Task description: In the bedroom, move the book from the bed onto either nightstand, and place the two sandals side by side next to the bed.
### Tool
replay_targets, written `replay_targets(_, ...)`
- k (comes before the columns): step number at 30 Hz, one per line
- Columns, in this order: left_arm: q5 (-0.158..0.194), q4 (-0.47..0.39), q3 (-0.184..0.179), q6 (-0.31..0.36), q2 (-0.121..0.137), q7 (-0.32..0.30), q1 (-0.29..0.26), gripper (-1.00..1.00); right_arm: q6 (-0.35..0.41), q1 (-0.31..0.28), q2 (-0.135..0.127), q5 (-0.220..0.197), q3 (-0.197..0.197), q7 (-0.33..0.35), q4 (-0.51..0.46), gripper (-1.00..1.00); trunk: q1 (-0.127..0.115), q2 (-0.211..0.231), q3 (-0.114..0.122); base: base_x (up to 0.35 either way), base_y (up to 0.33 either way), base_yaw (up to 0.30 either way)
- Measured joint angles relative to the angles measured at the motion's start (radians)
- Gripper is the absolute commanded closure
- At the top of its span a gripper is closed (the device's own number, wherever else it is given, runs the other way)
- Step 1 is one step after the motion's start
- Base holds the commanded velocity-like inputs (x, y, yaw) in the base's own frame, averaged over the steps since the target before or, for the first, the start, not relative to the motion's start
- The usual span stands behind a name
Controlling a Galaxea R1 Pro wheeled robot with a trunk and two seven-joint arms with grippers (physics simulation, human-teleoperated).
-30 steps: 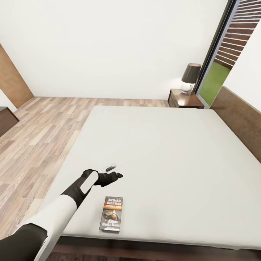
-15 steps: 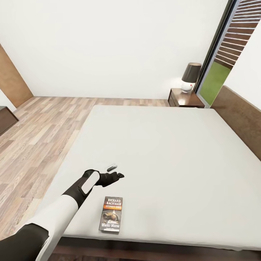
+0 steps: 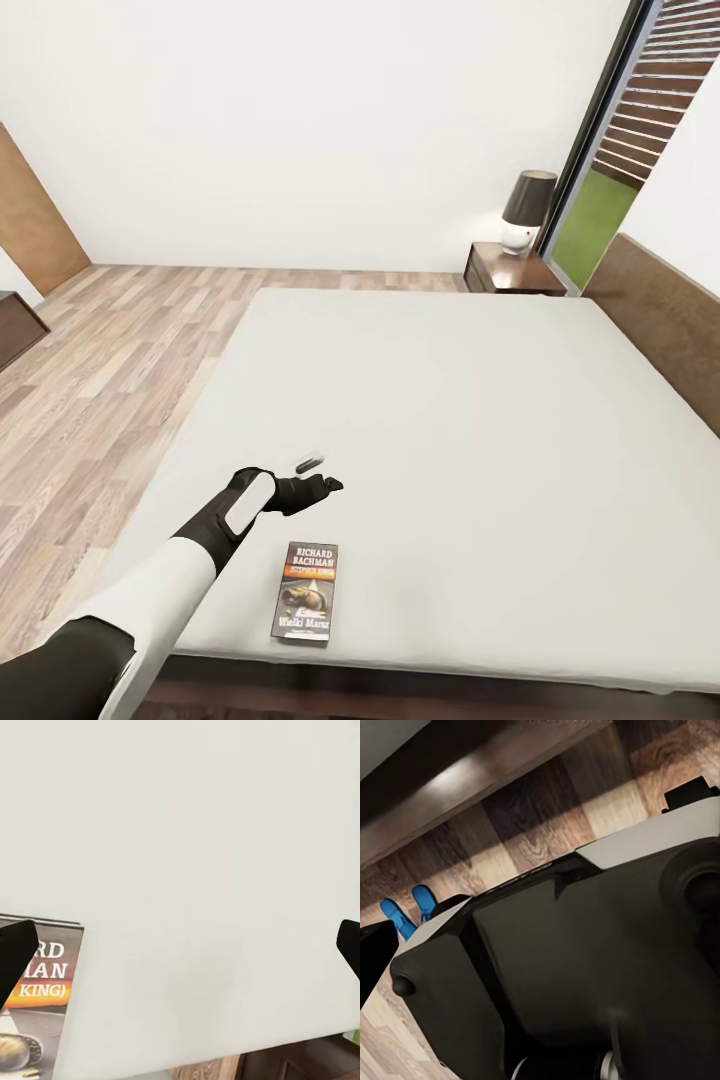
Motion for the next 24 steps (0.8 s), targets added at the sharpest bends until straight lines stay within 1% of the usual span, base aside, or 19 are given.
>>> replay_targets(9,0.0,0.0,0.0,0.0,0.0,0.0,0.0,-1.0,0.0,0.0,0.0,0.0,0.0,-0.001,0.0,-1.0,0.035,-0.063,-0.03,0.0,0.0,0.0)
replay_targets(24,0.0,0.0,0.0,0.0,0.0,0.0,0.0,-1.0,0.0,0.0,0.0,0.0,0.0,-0.001,0.0,-1.0,0.092,-0.168,-0.099,0.0,0.0,0.0)
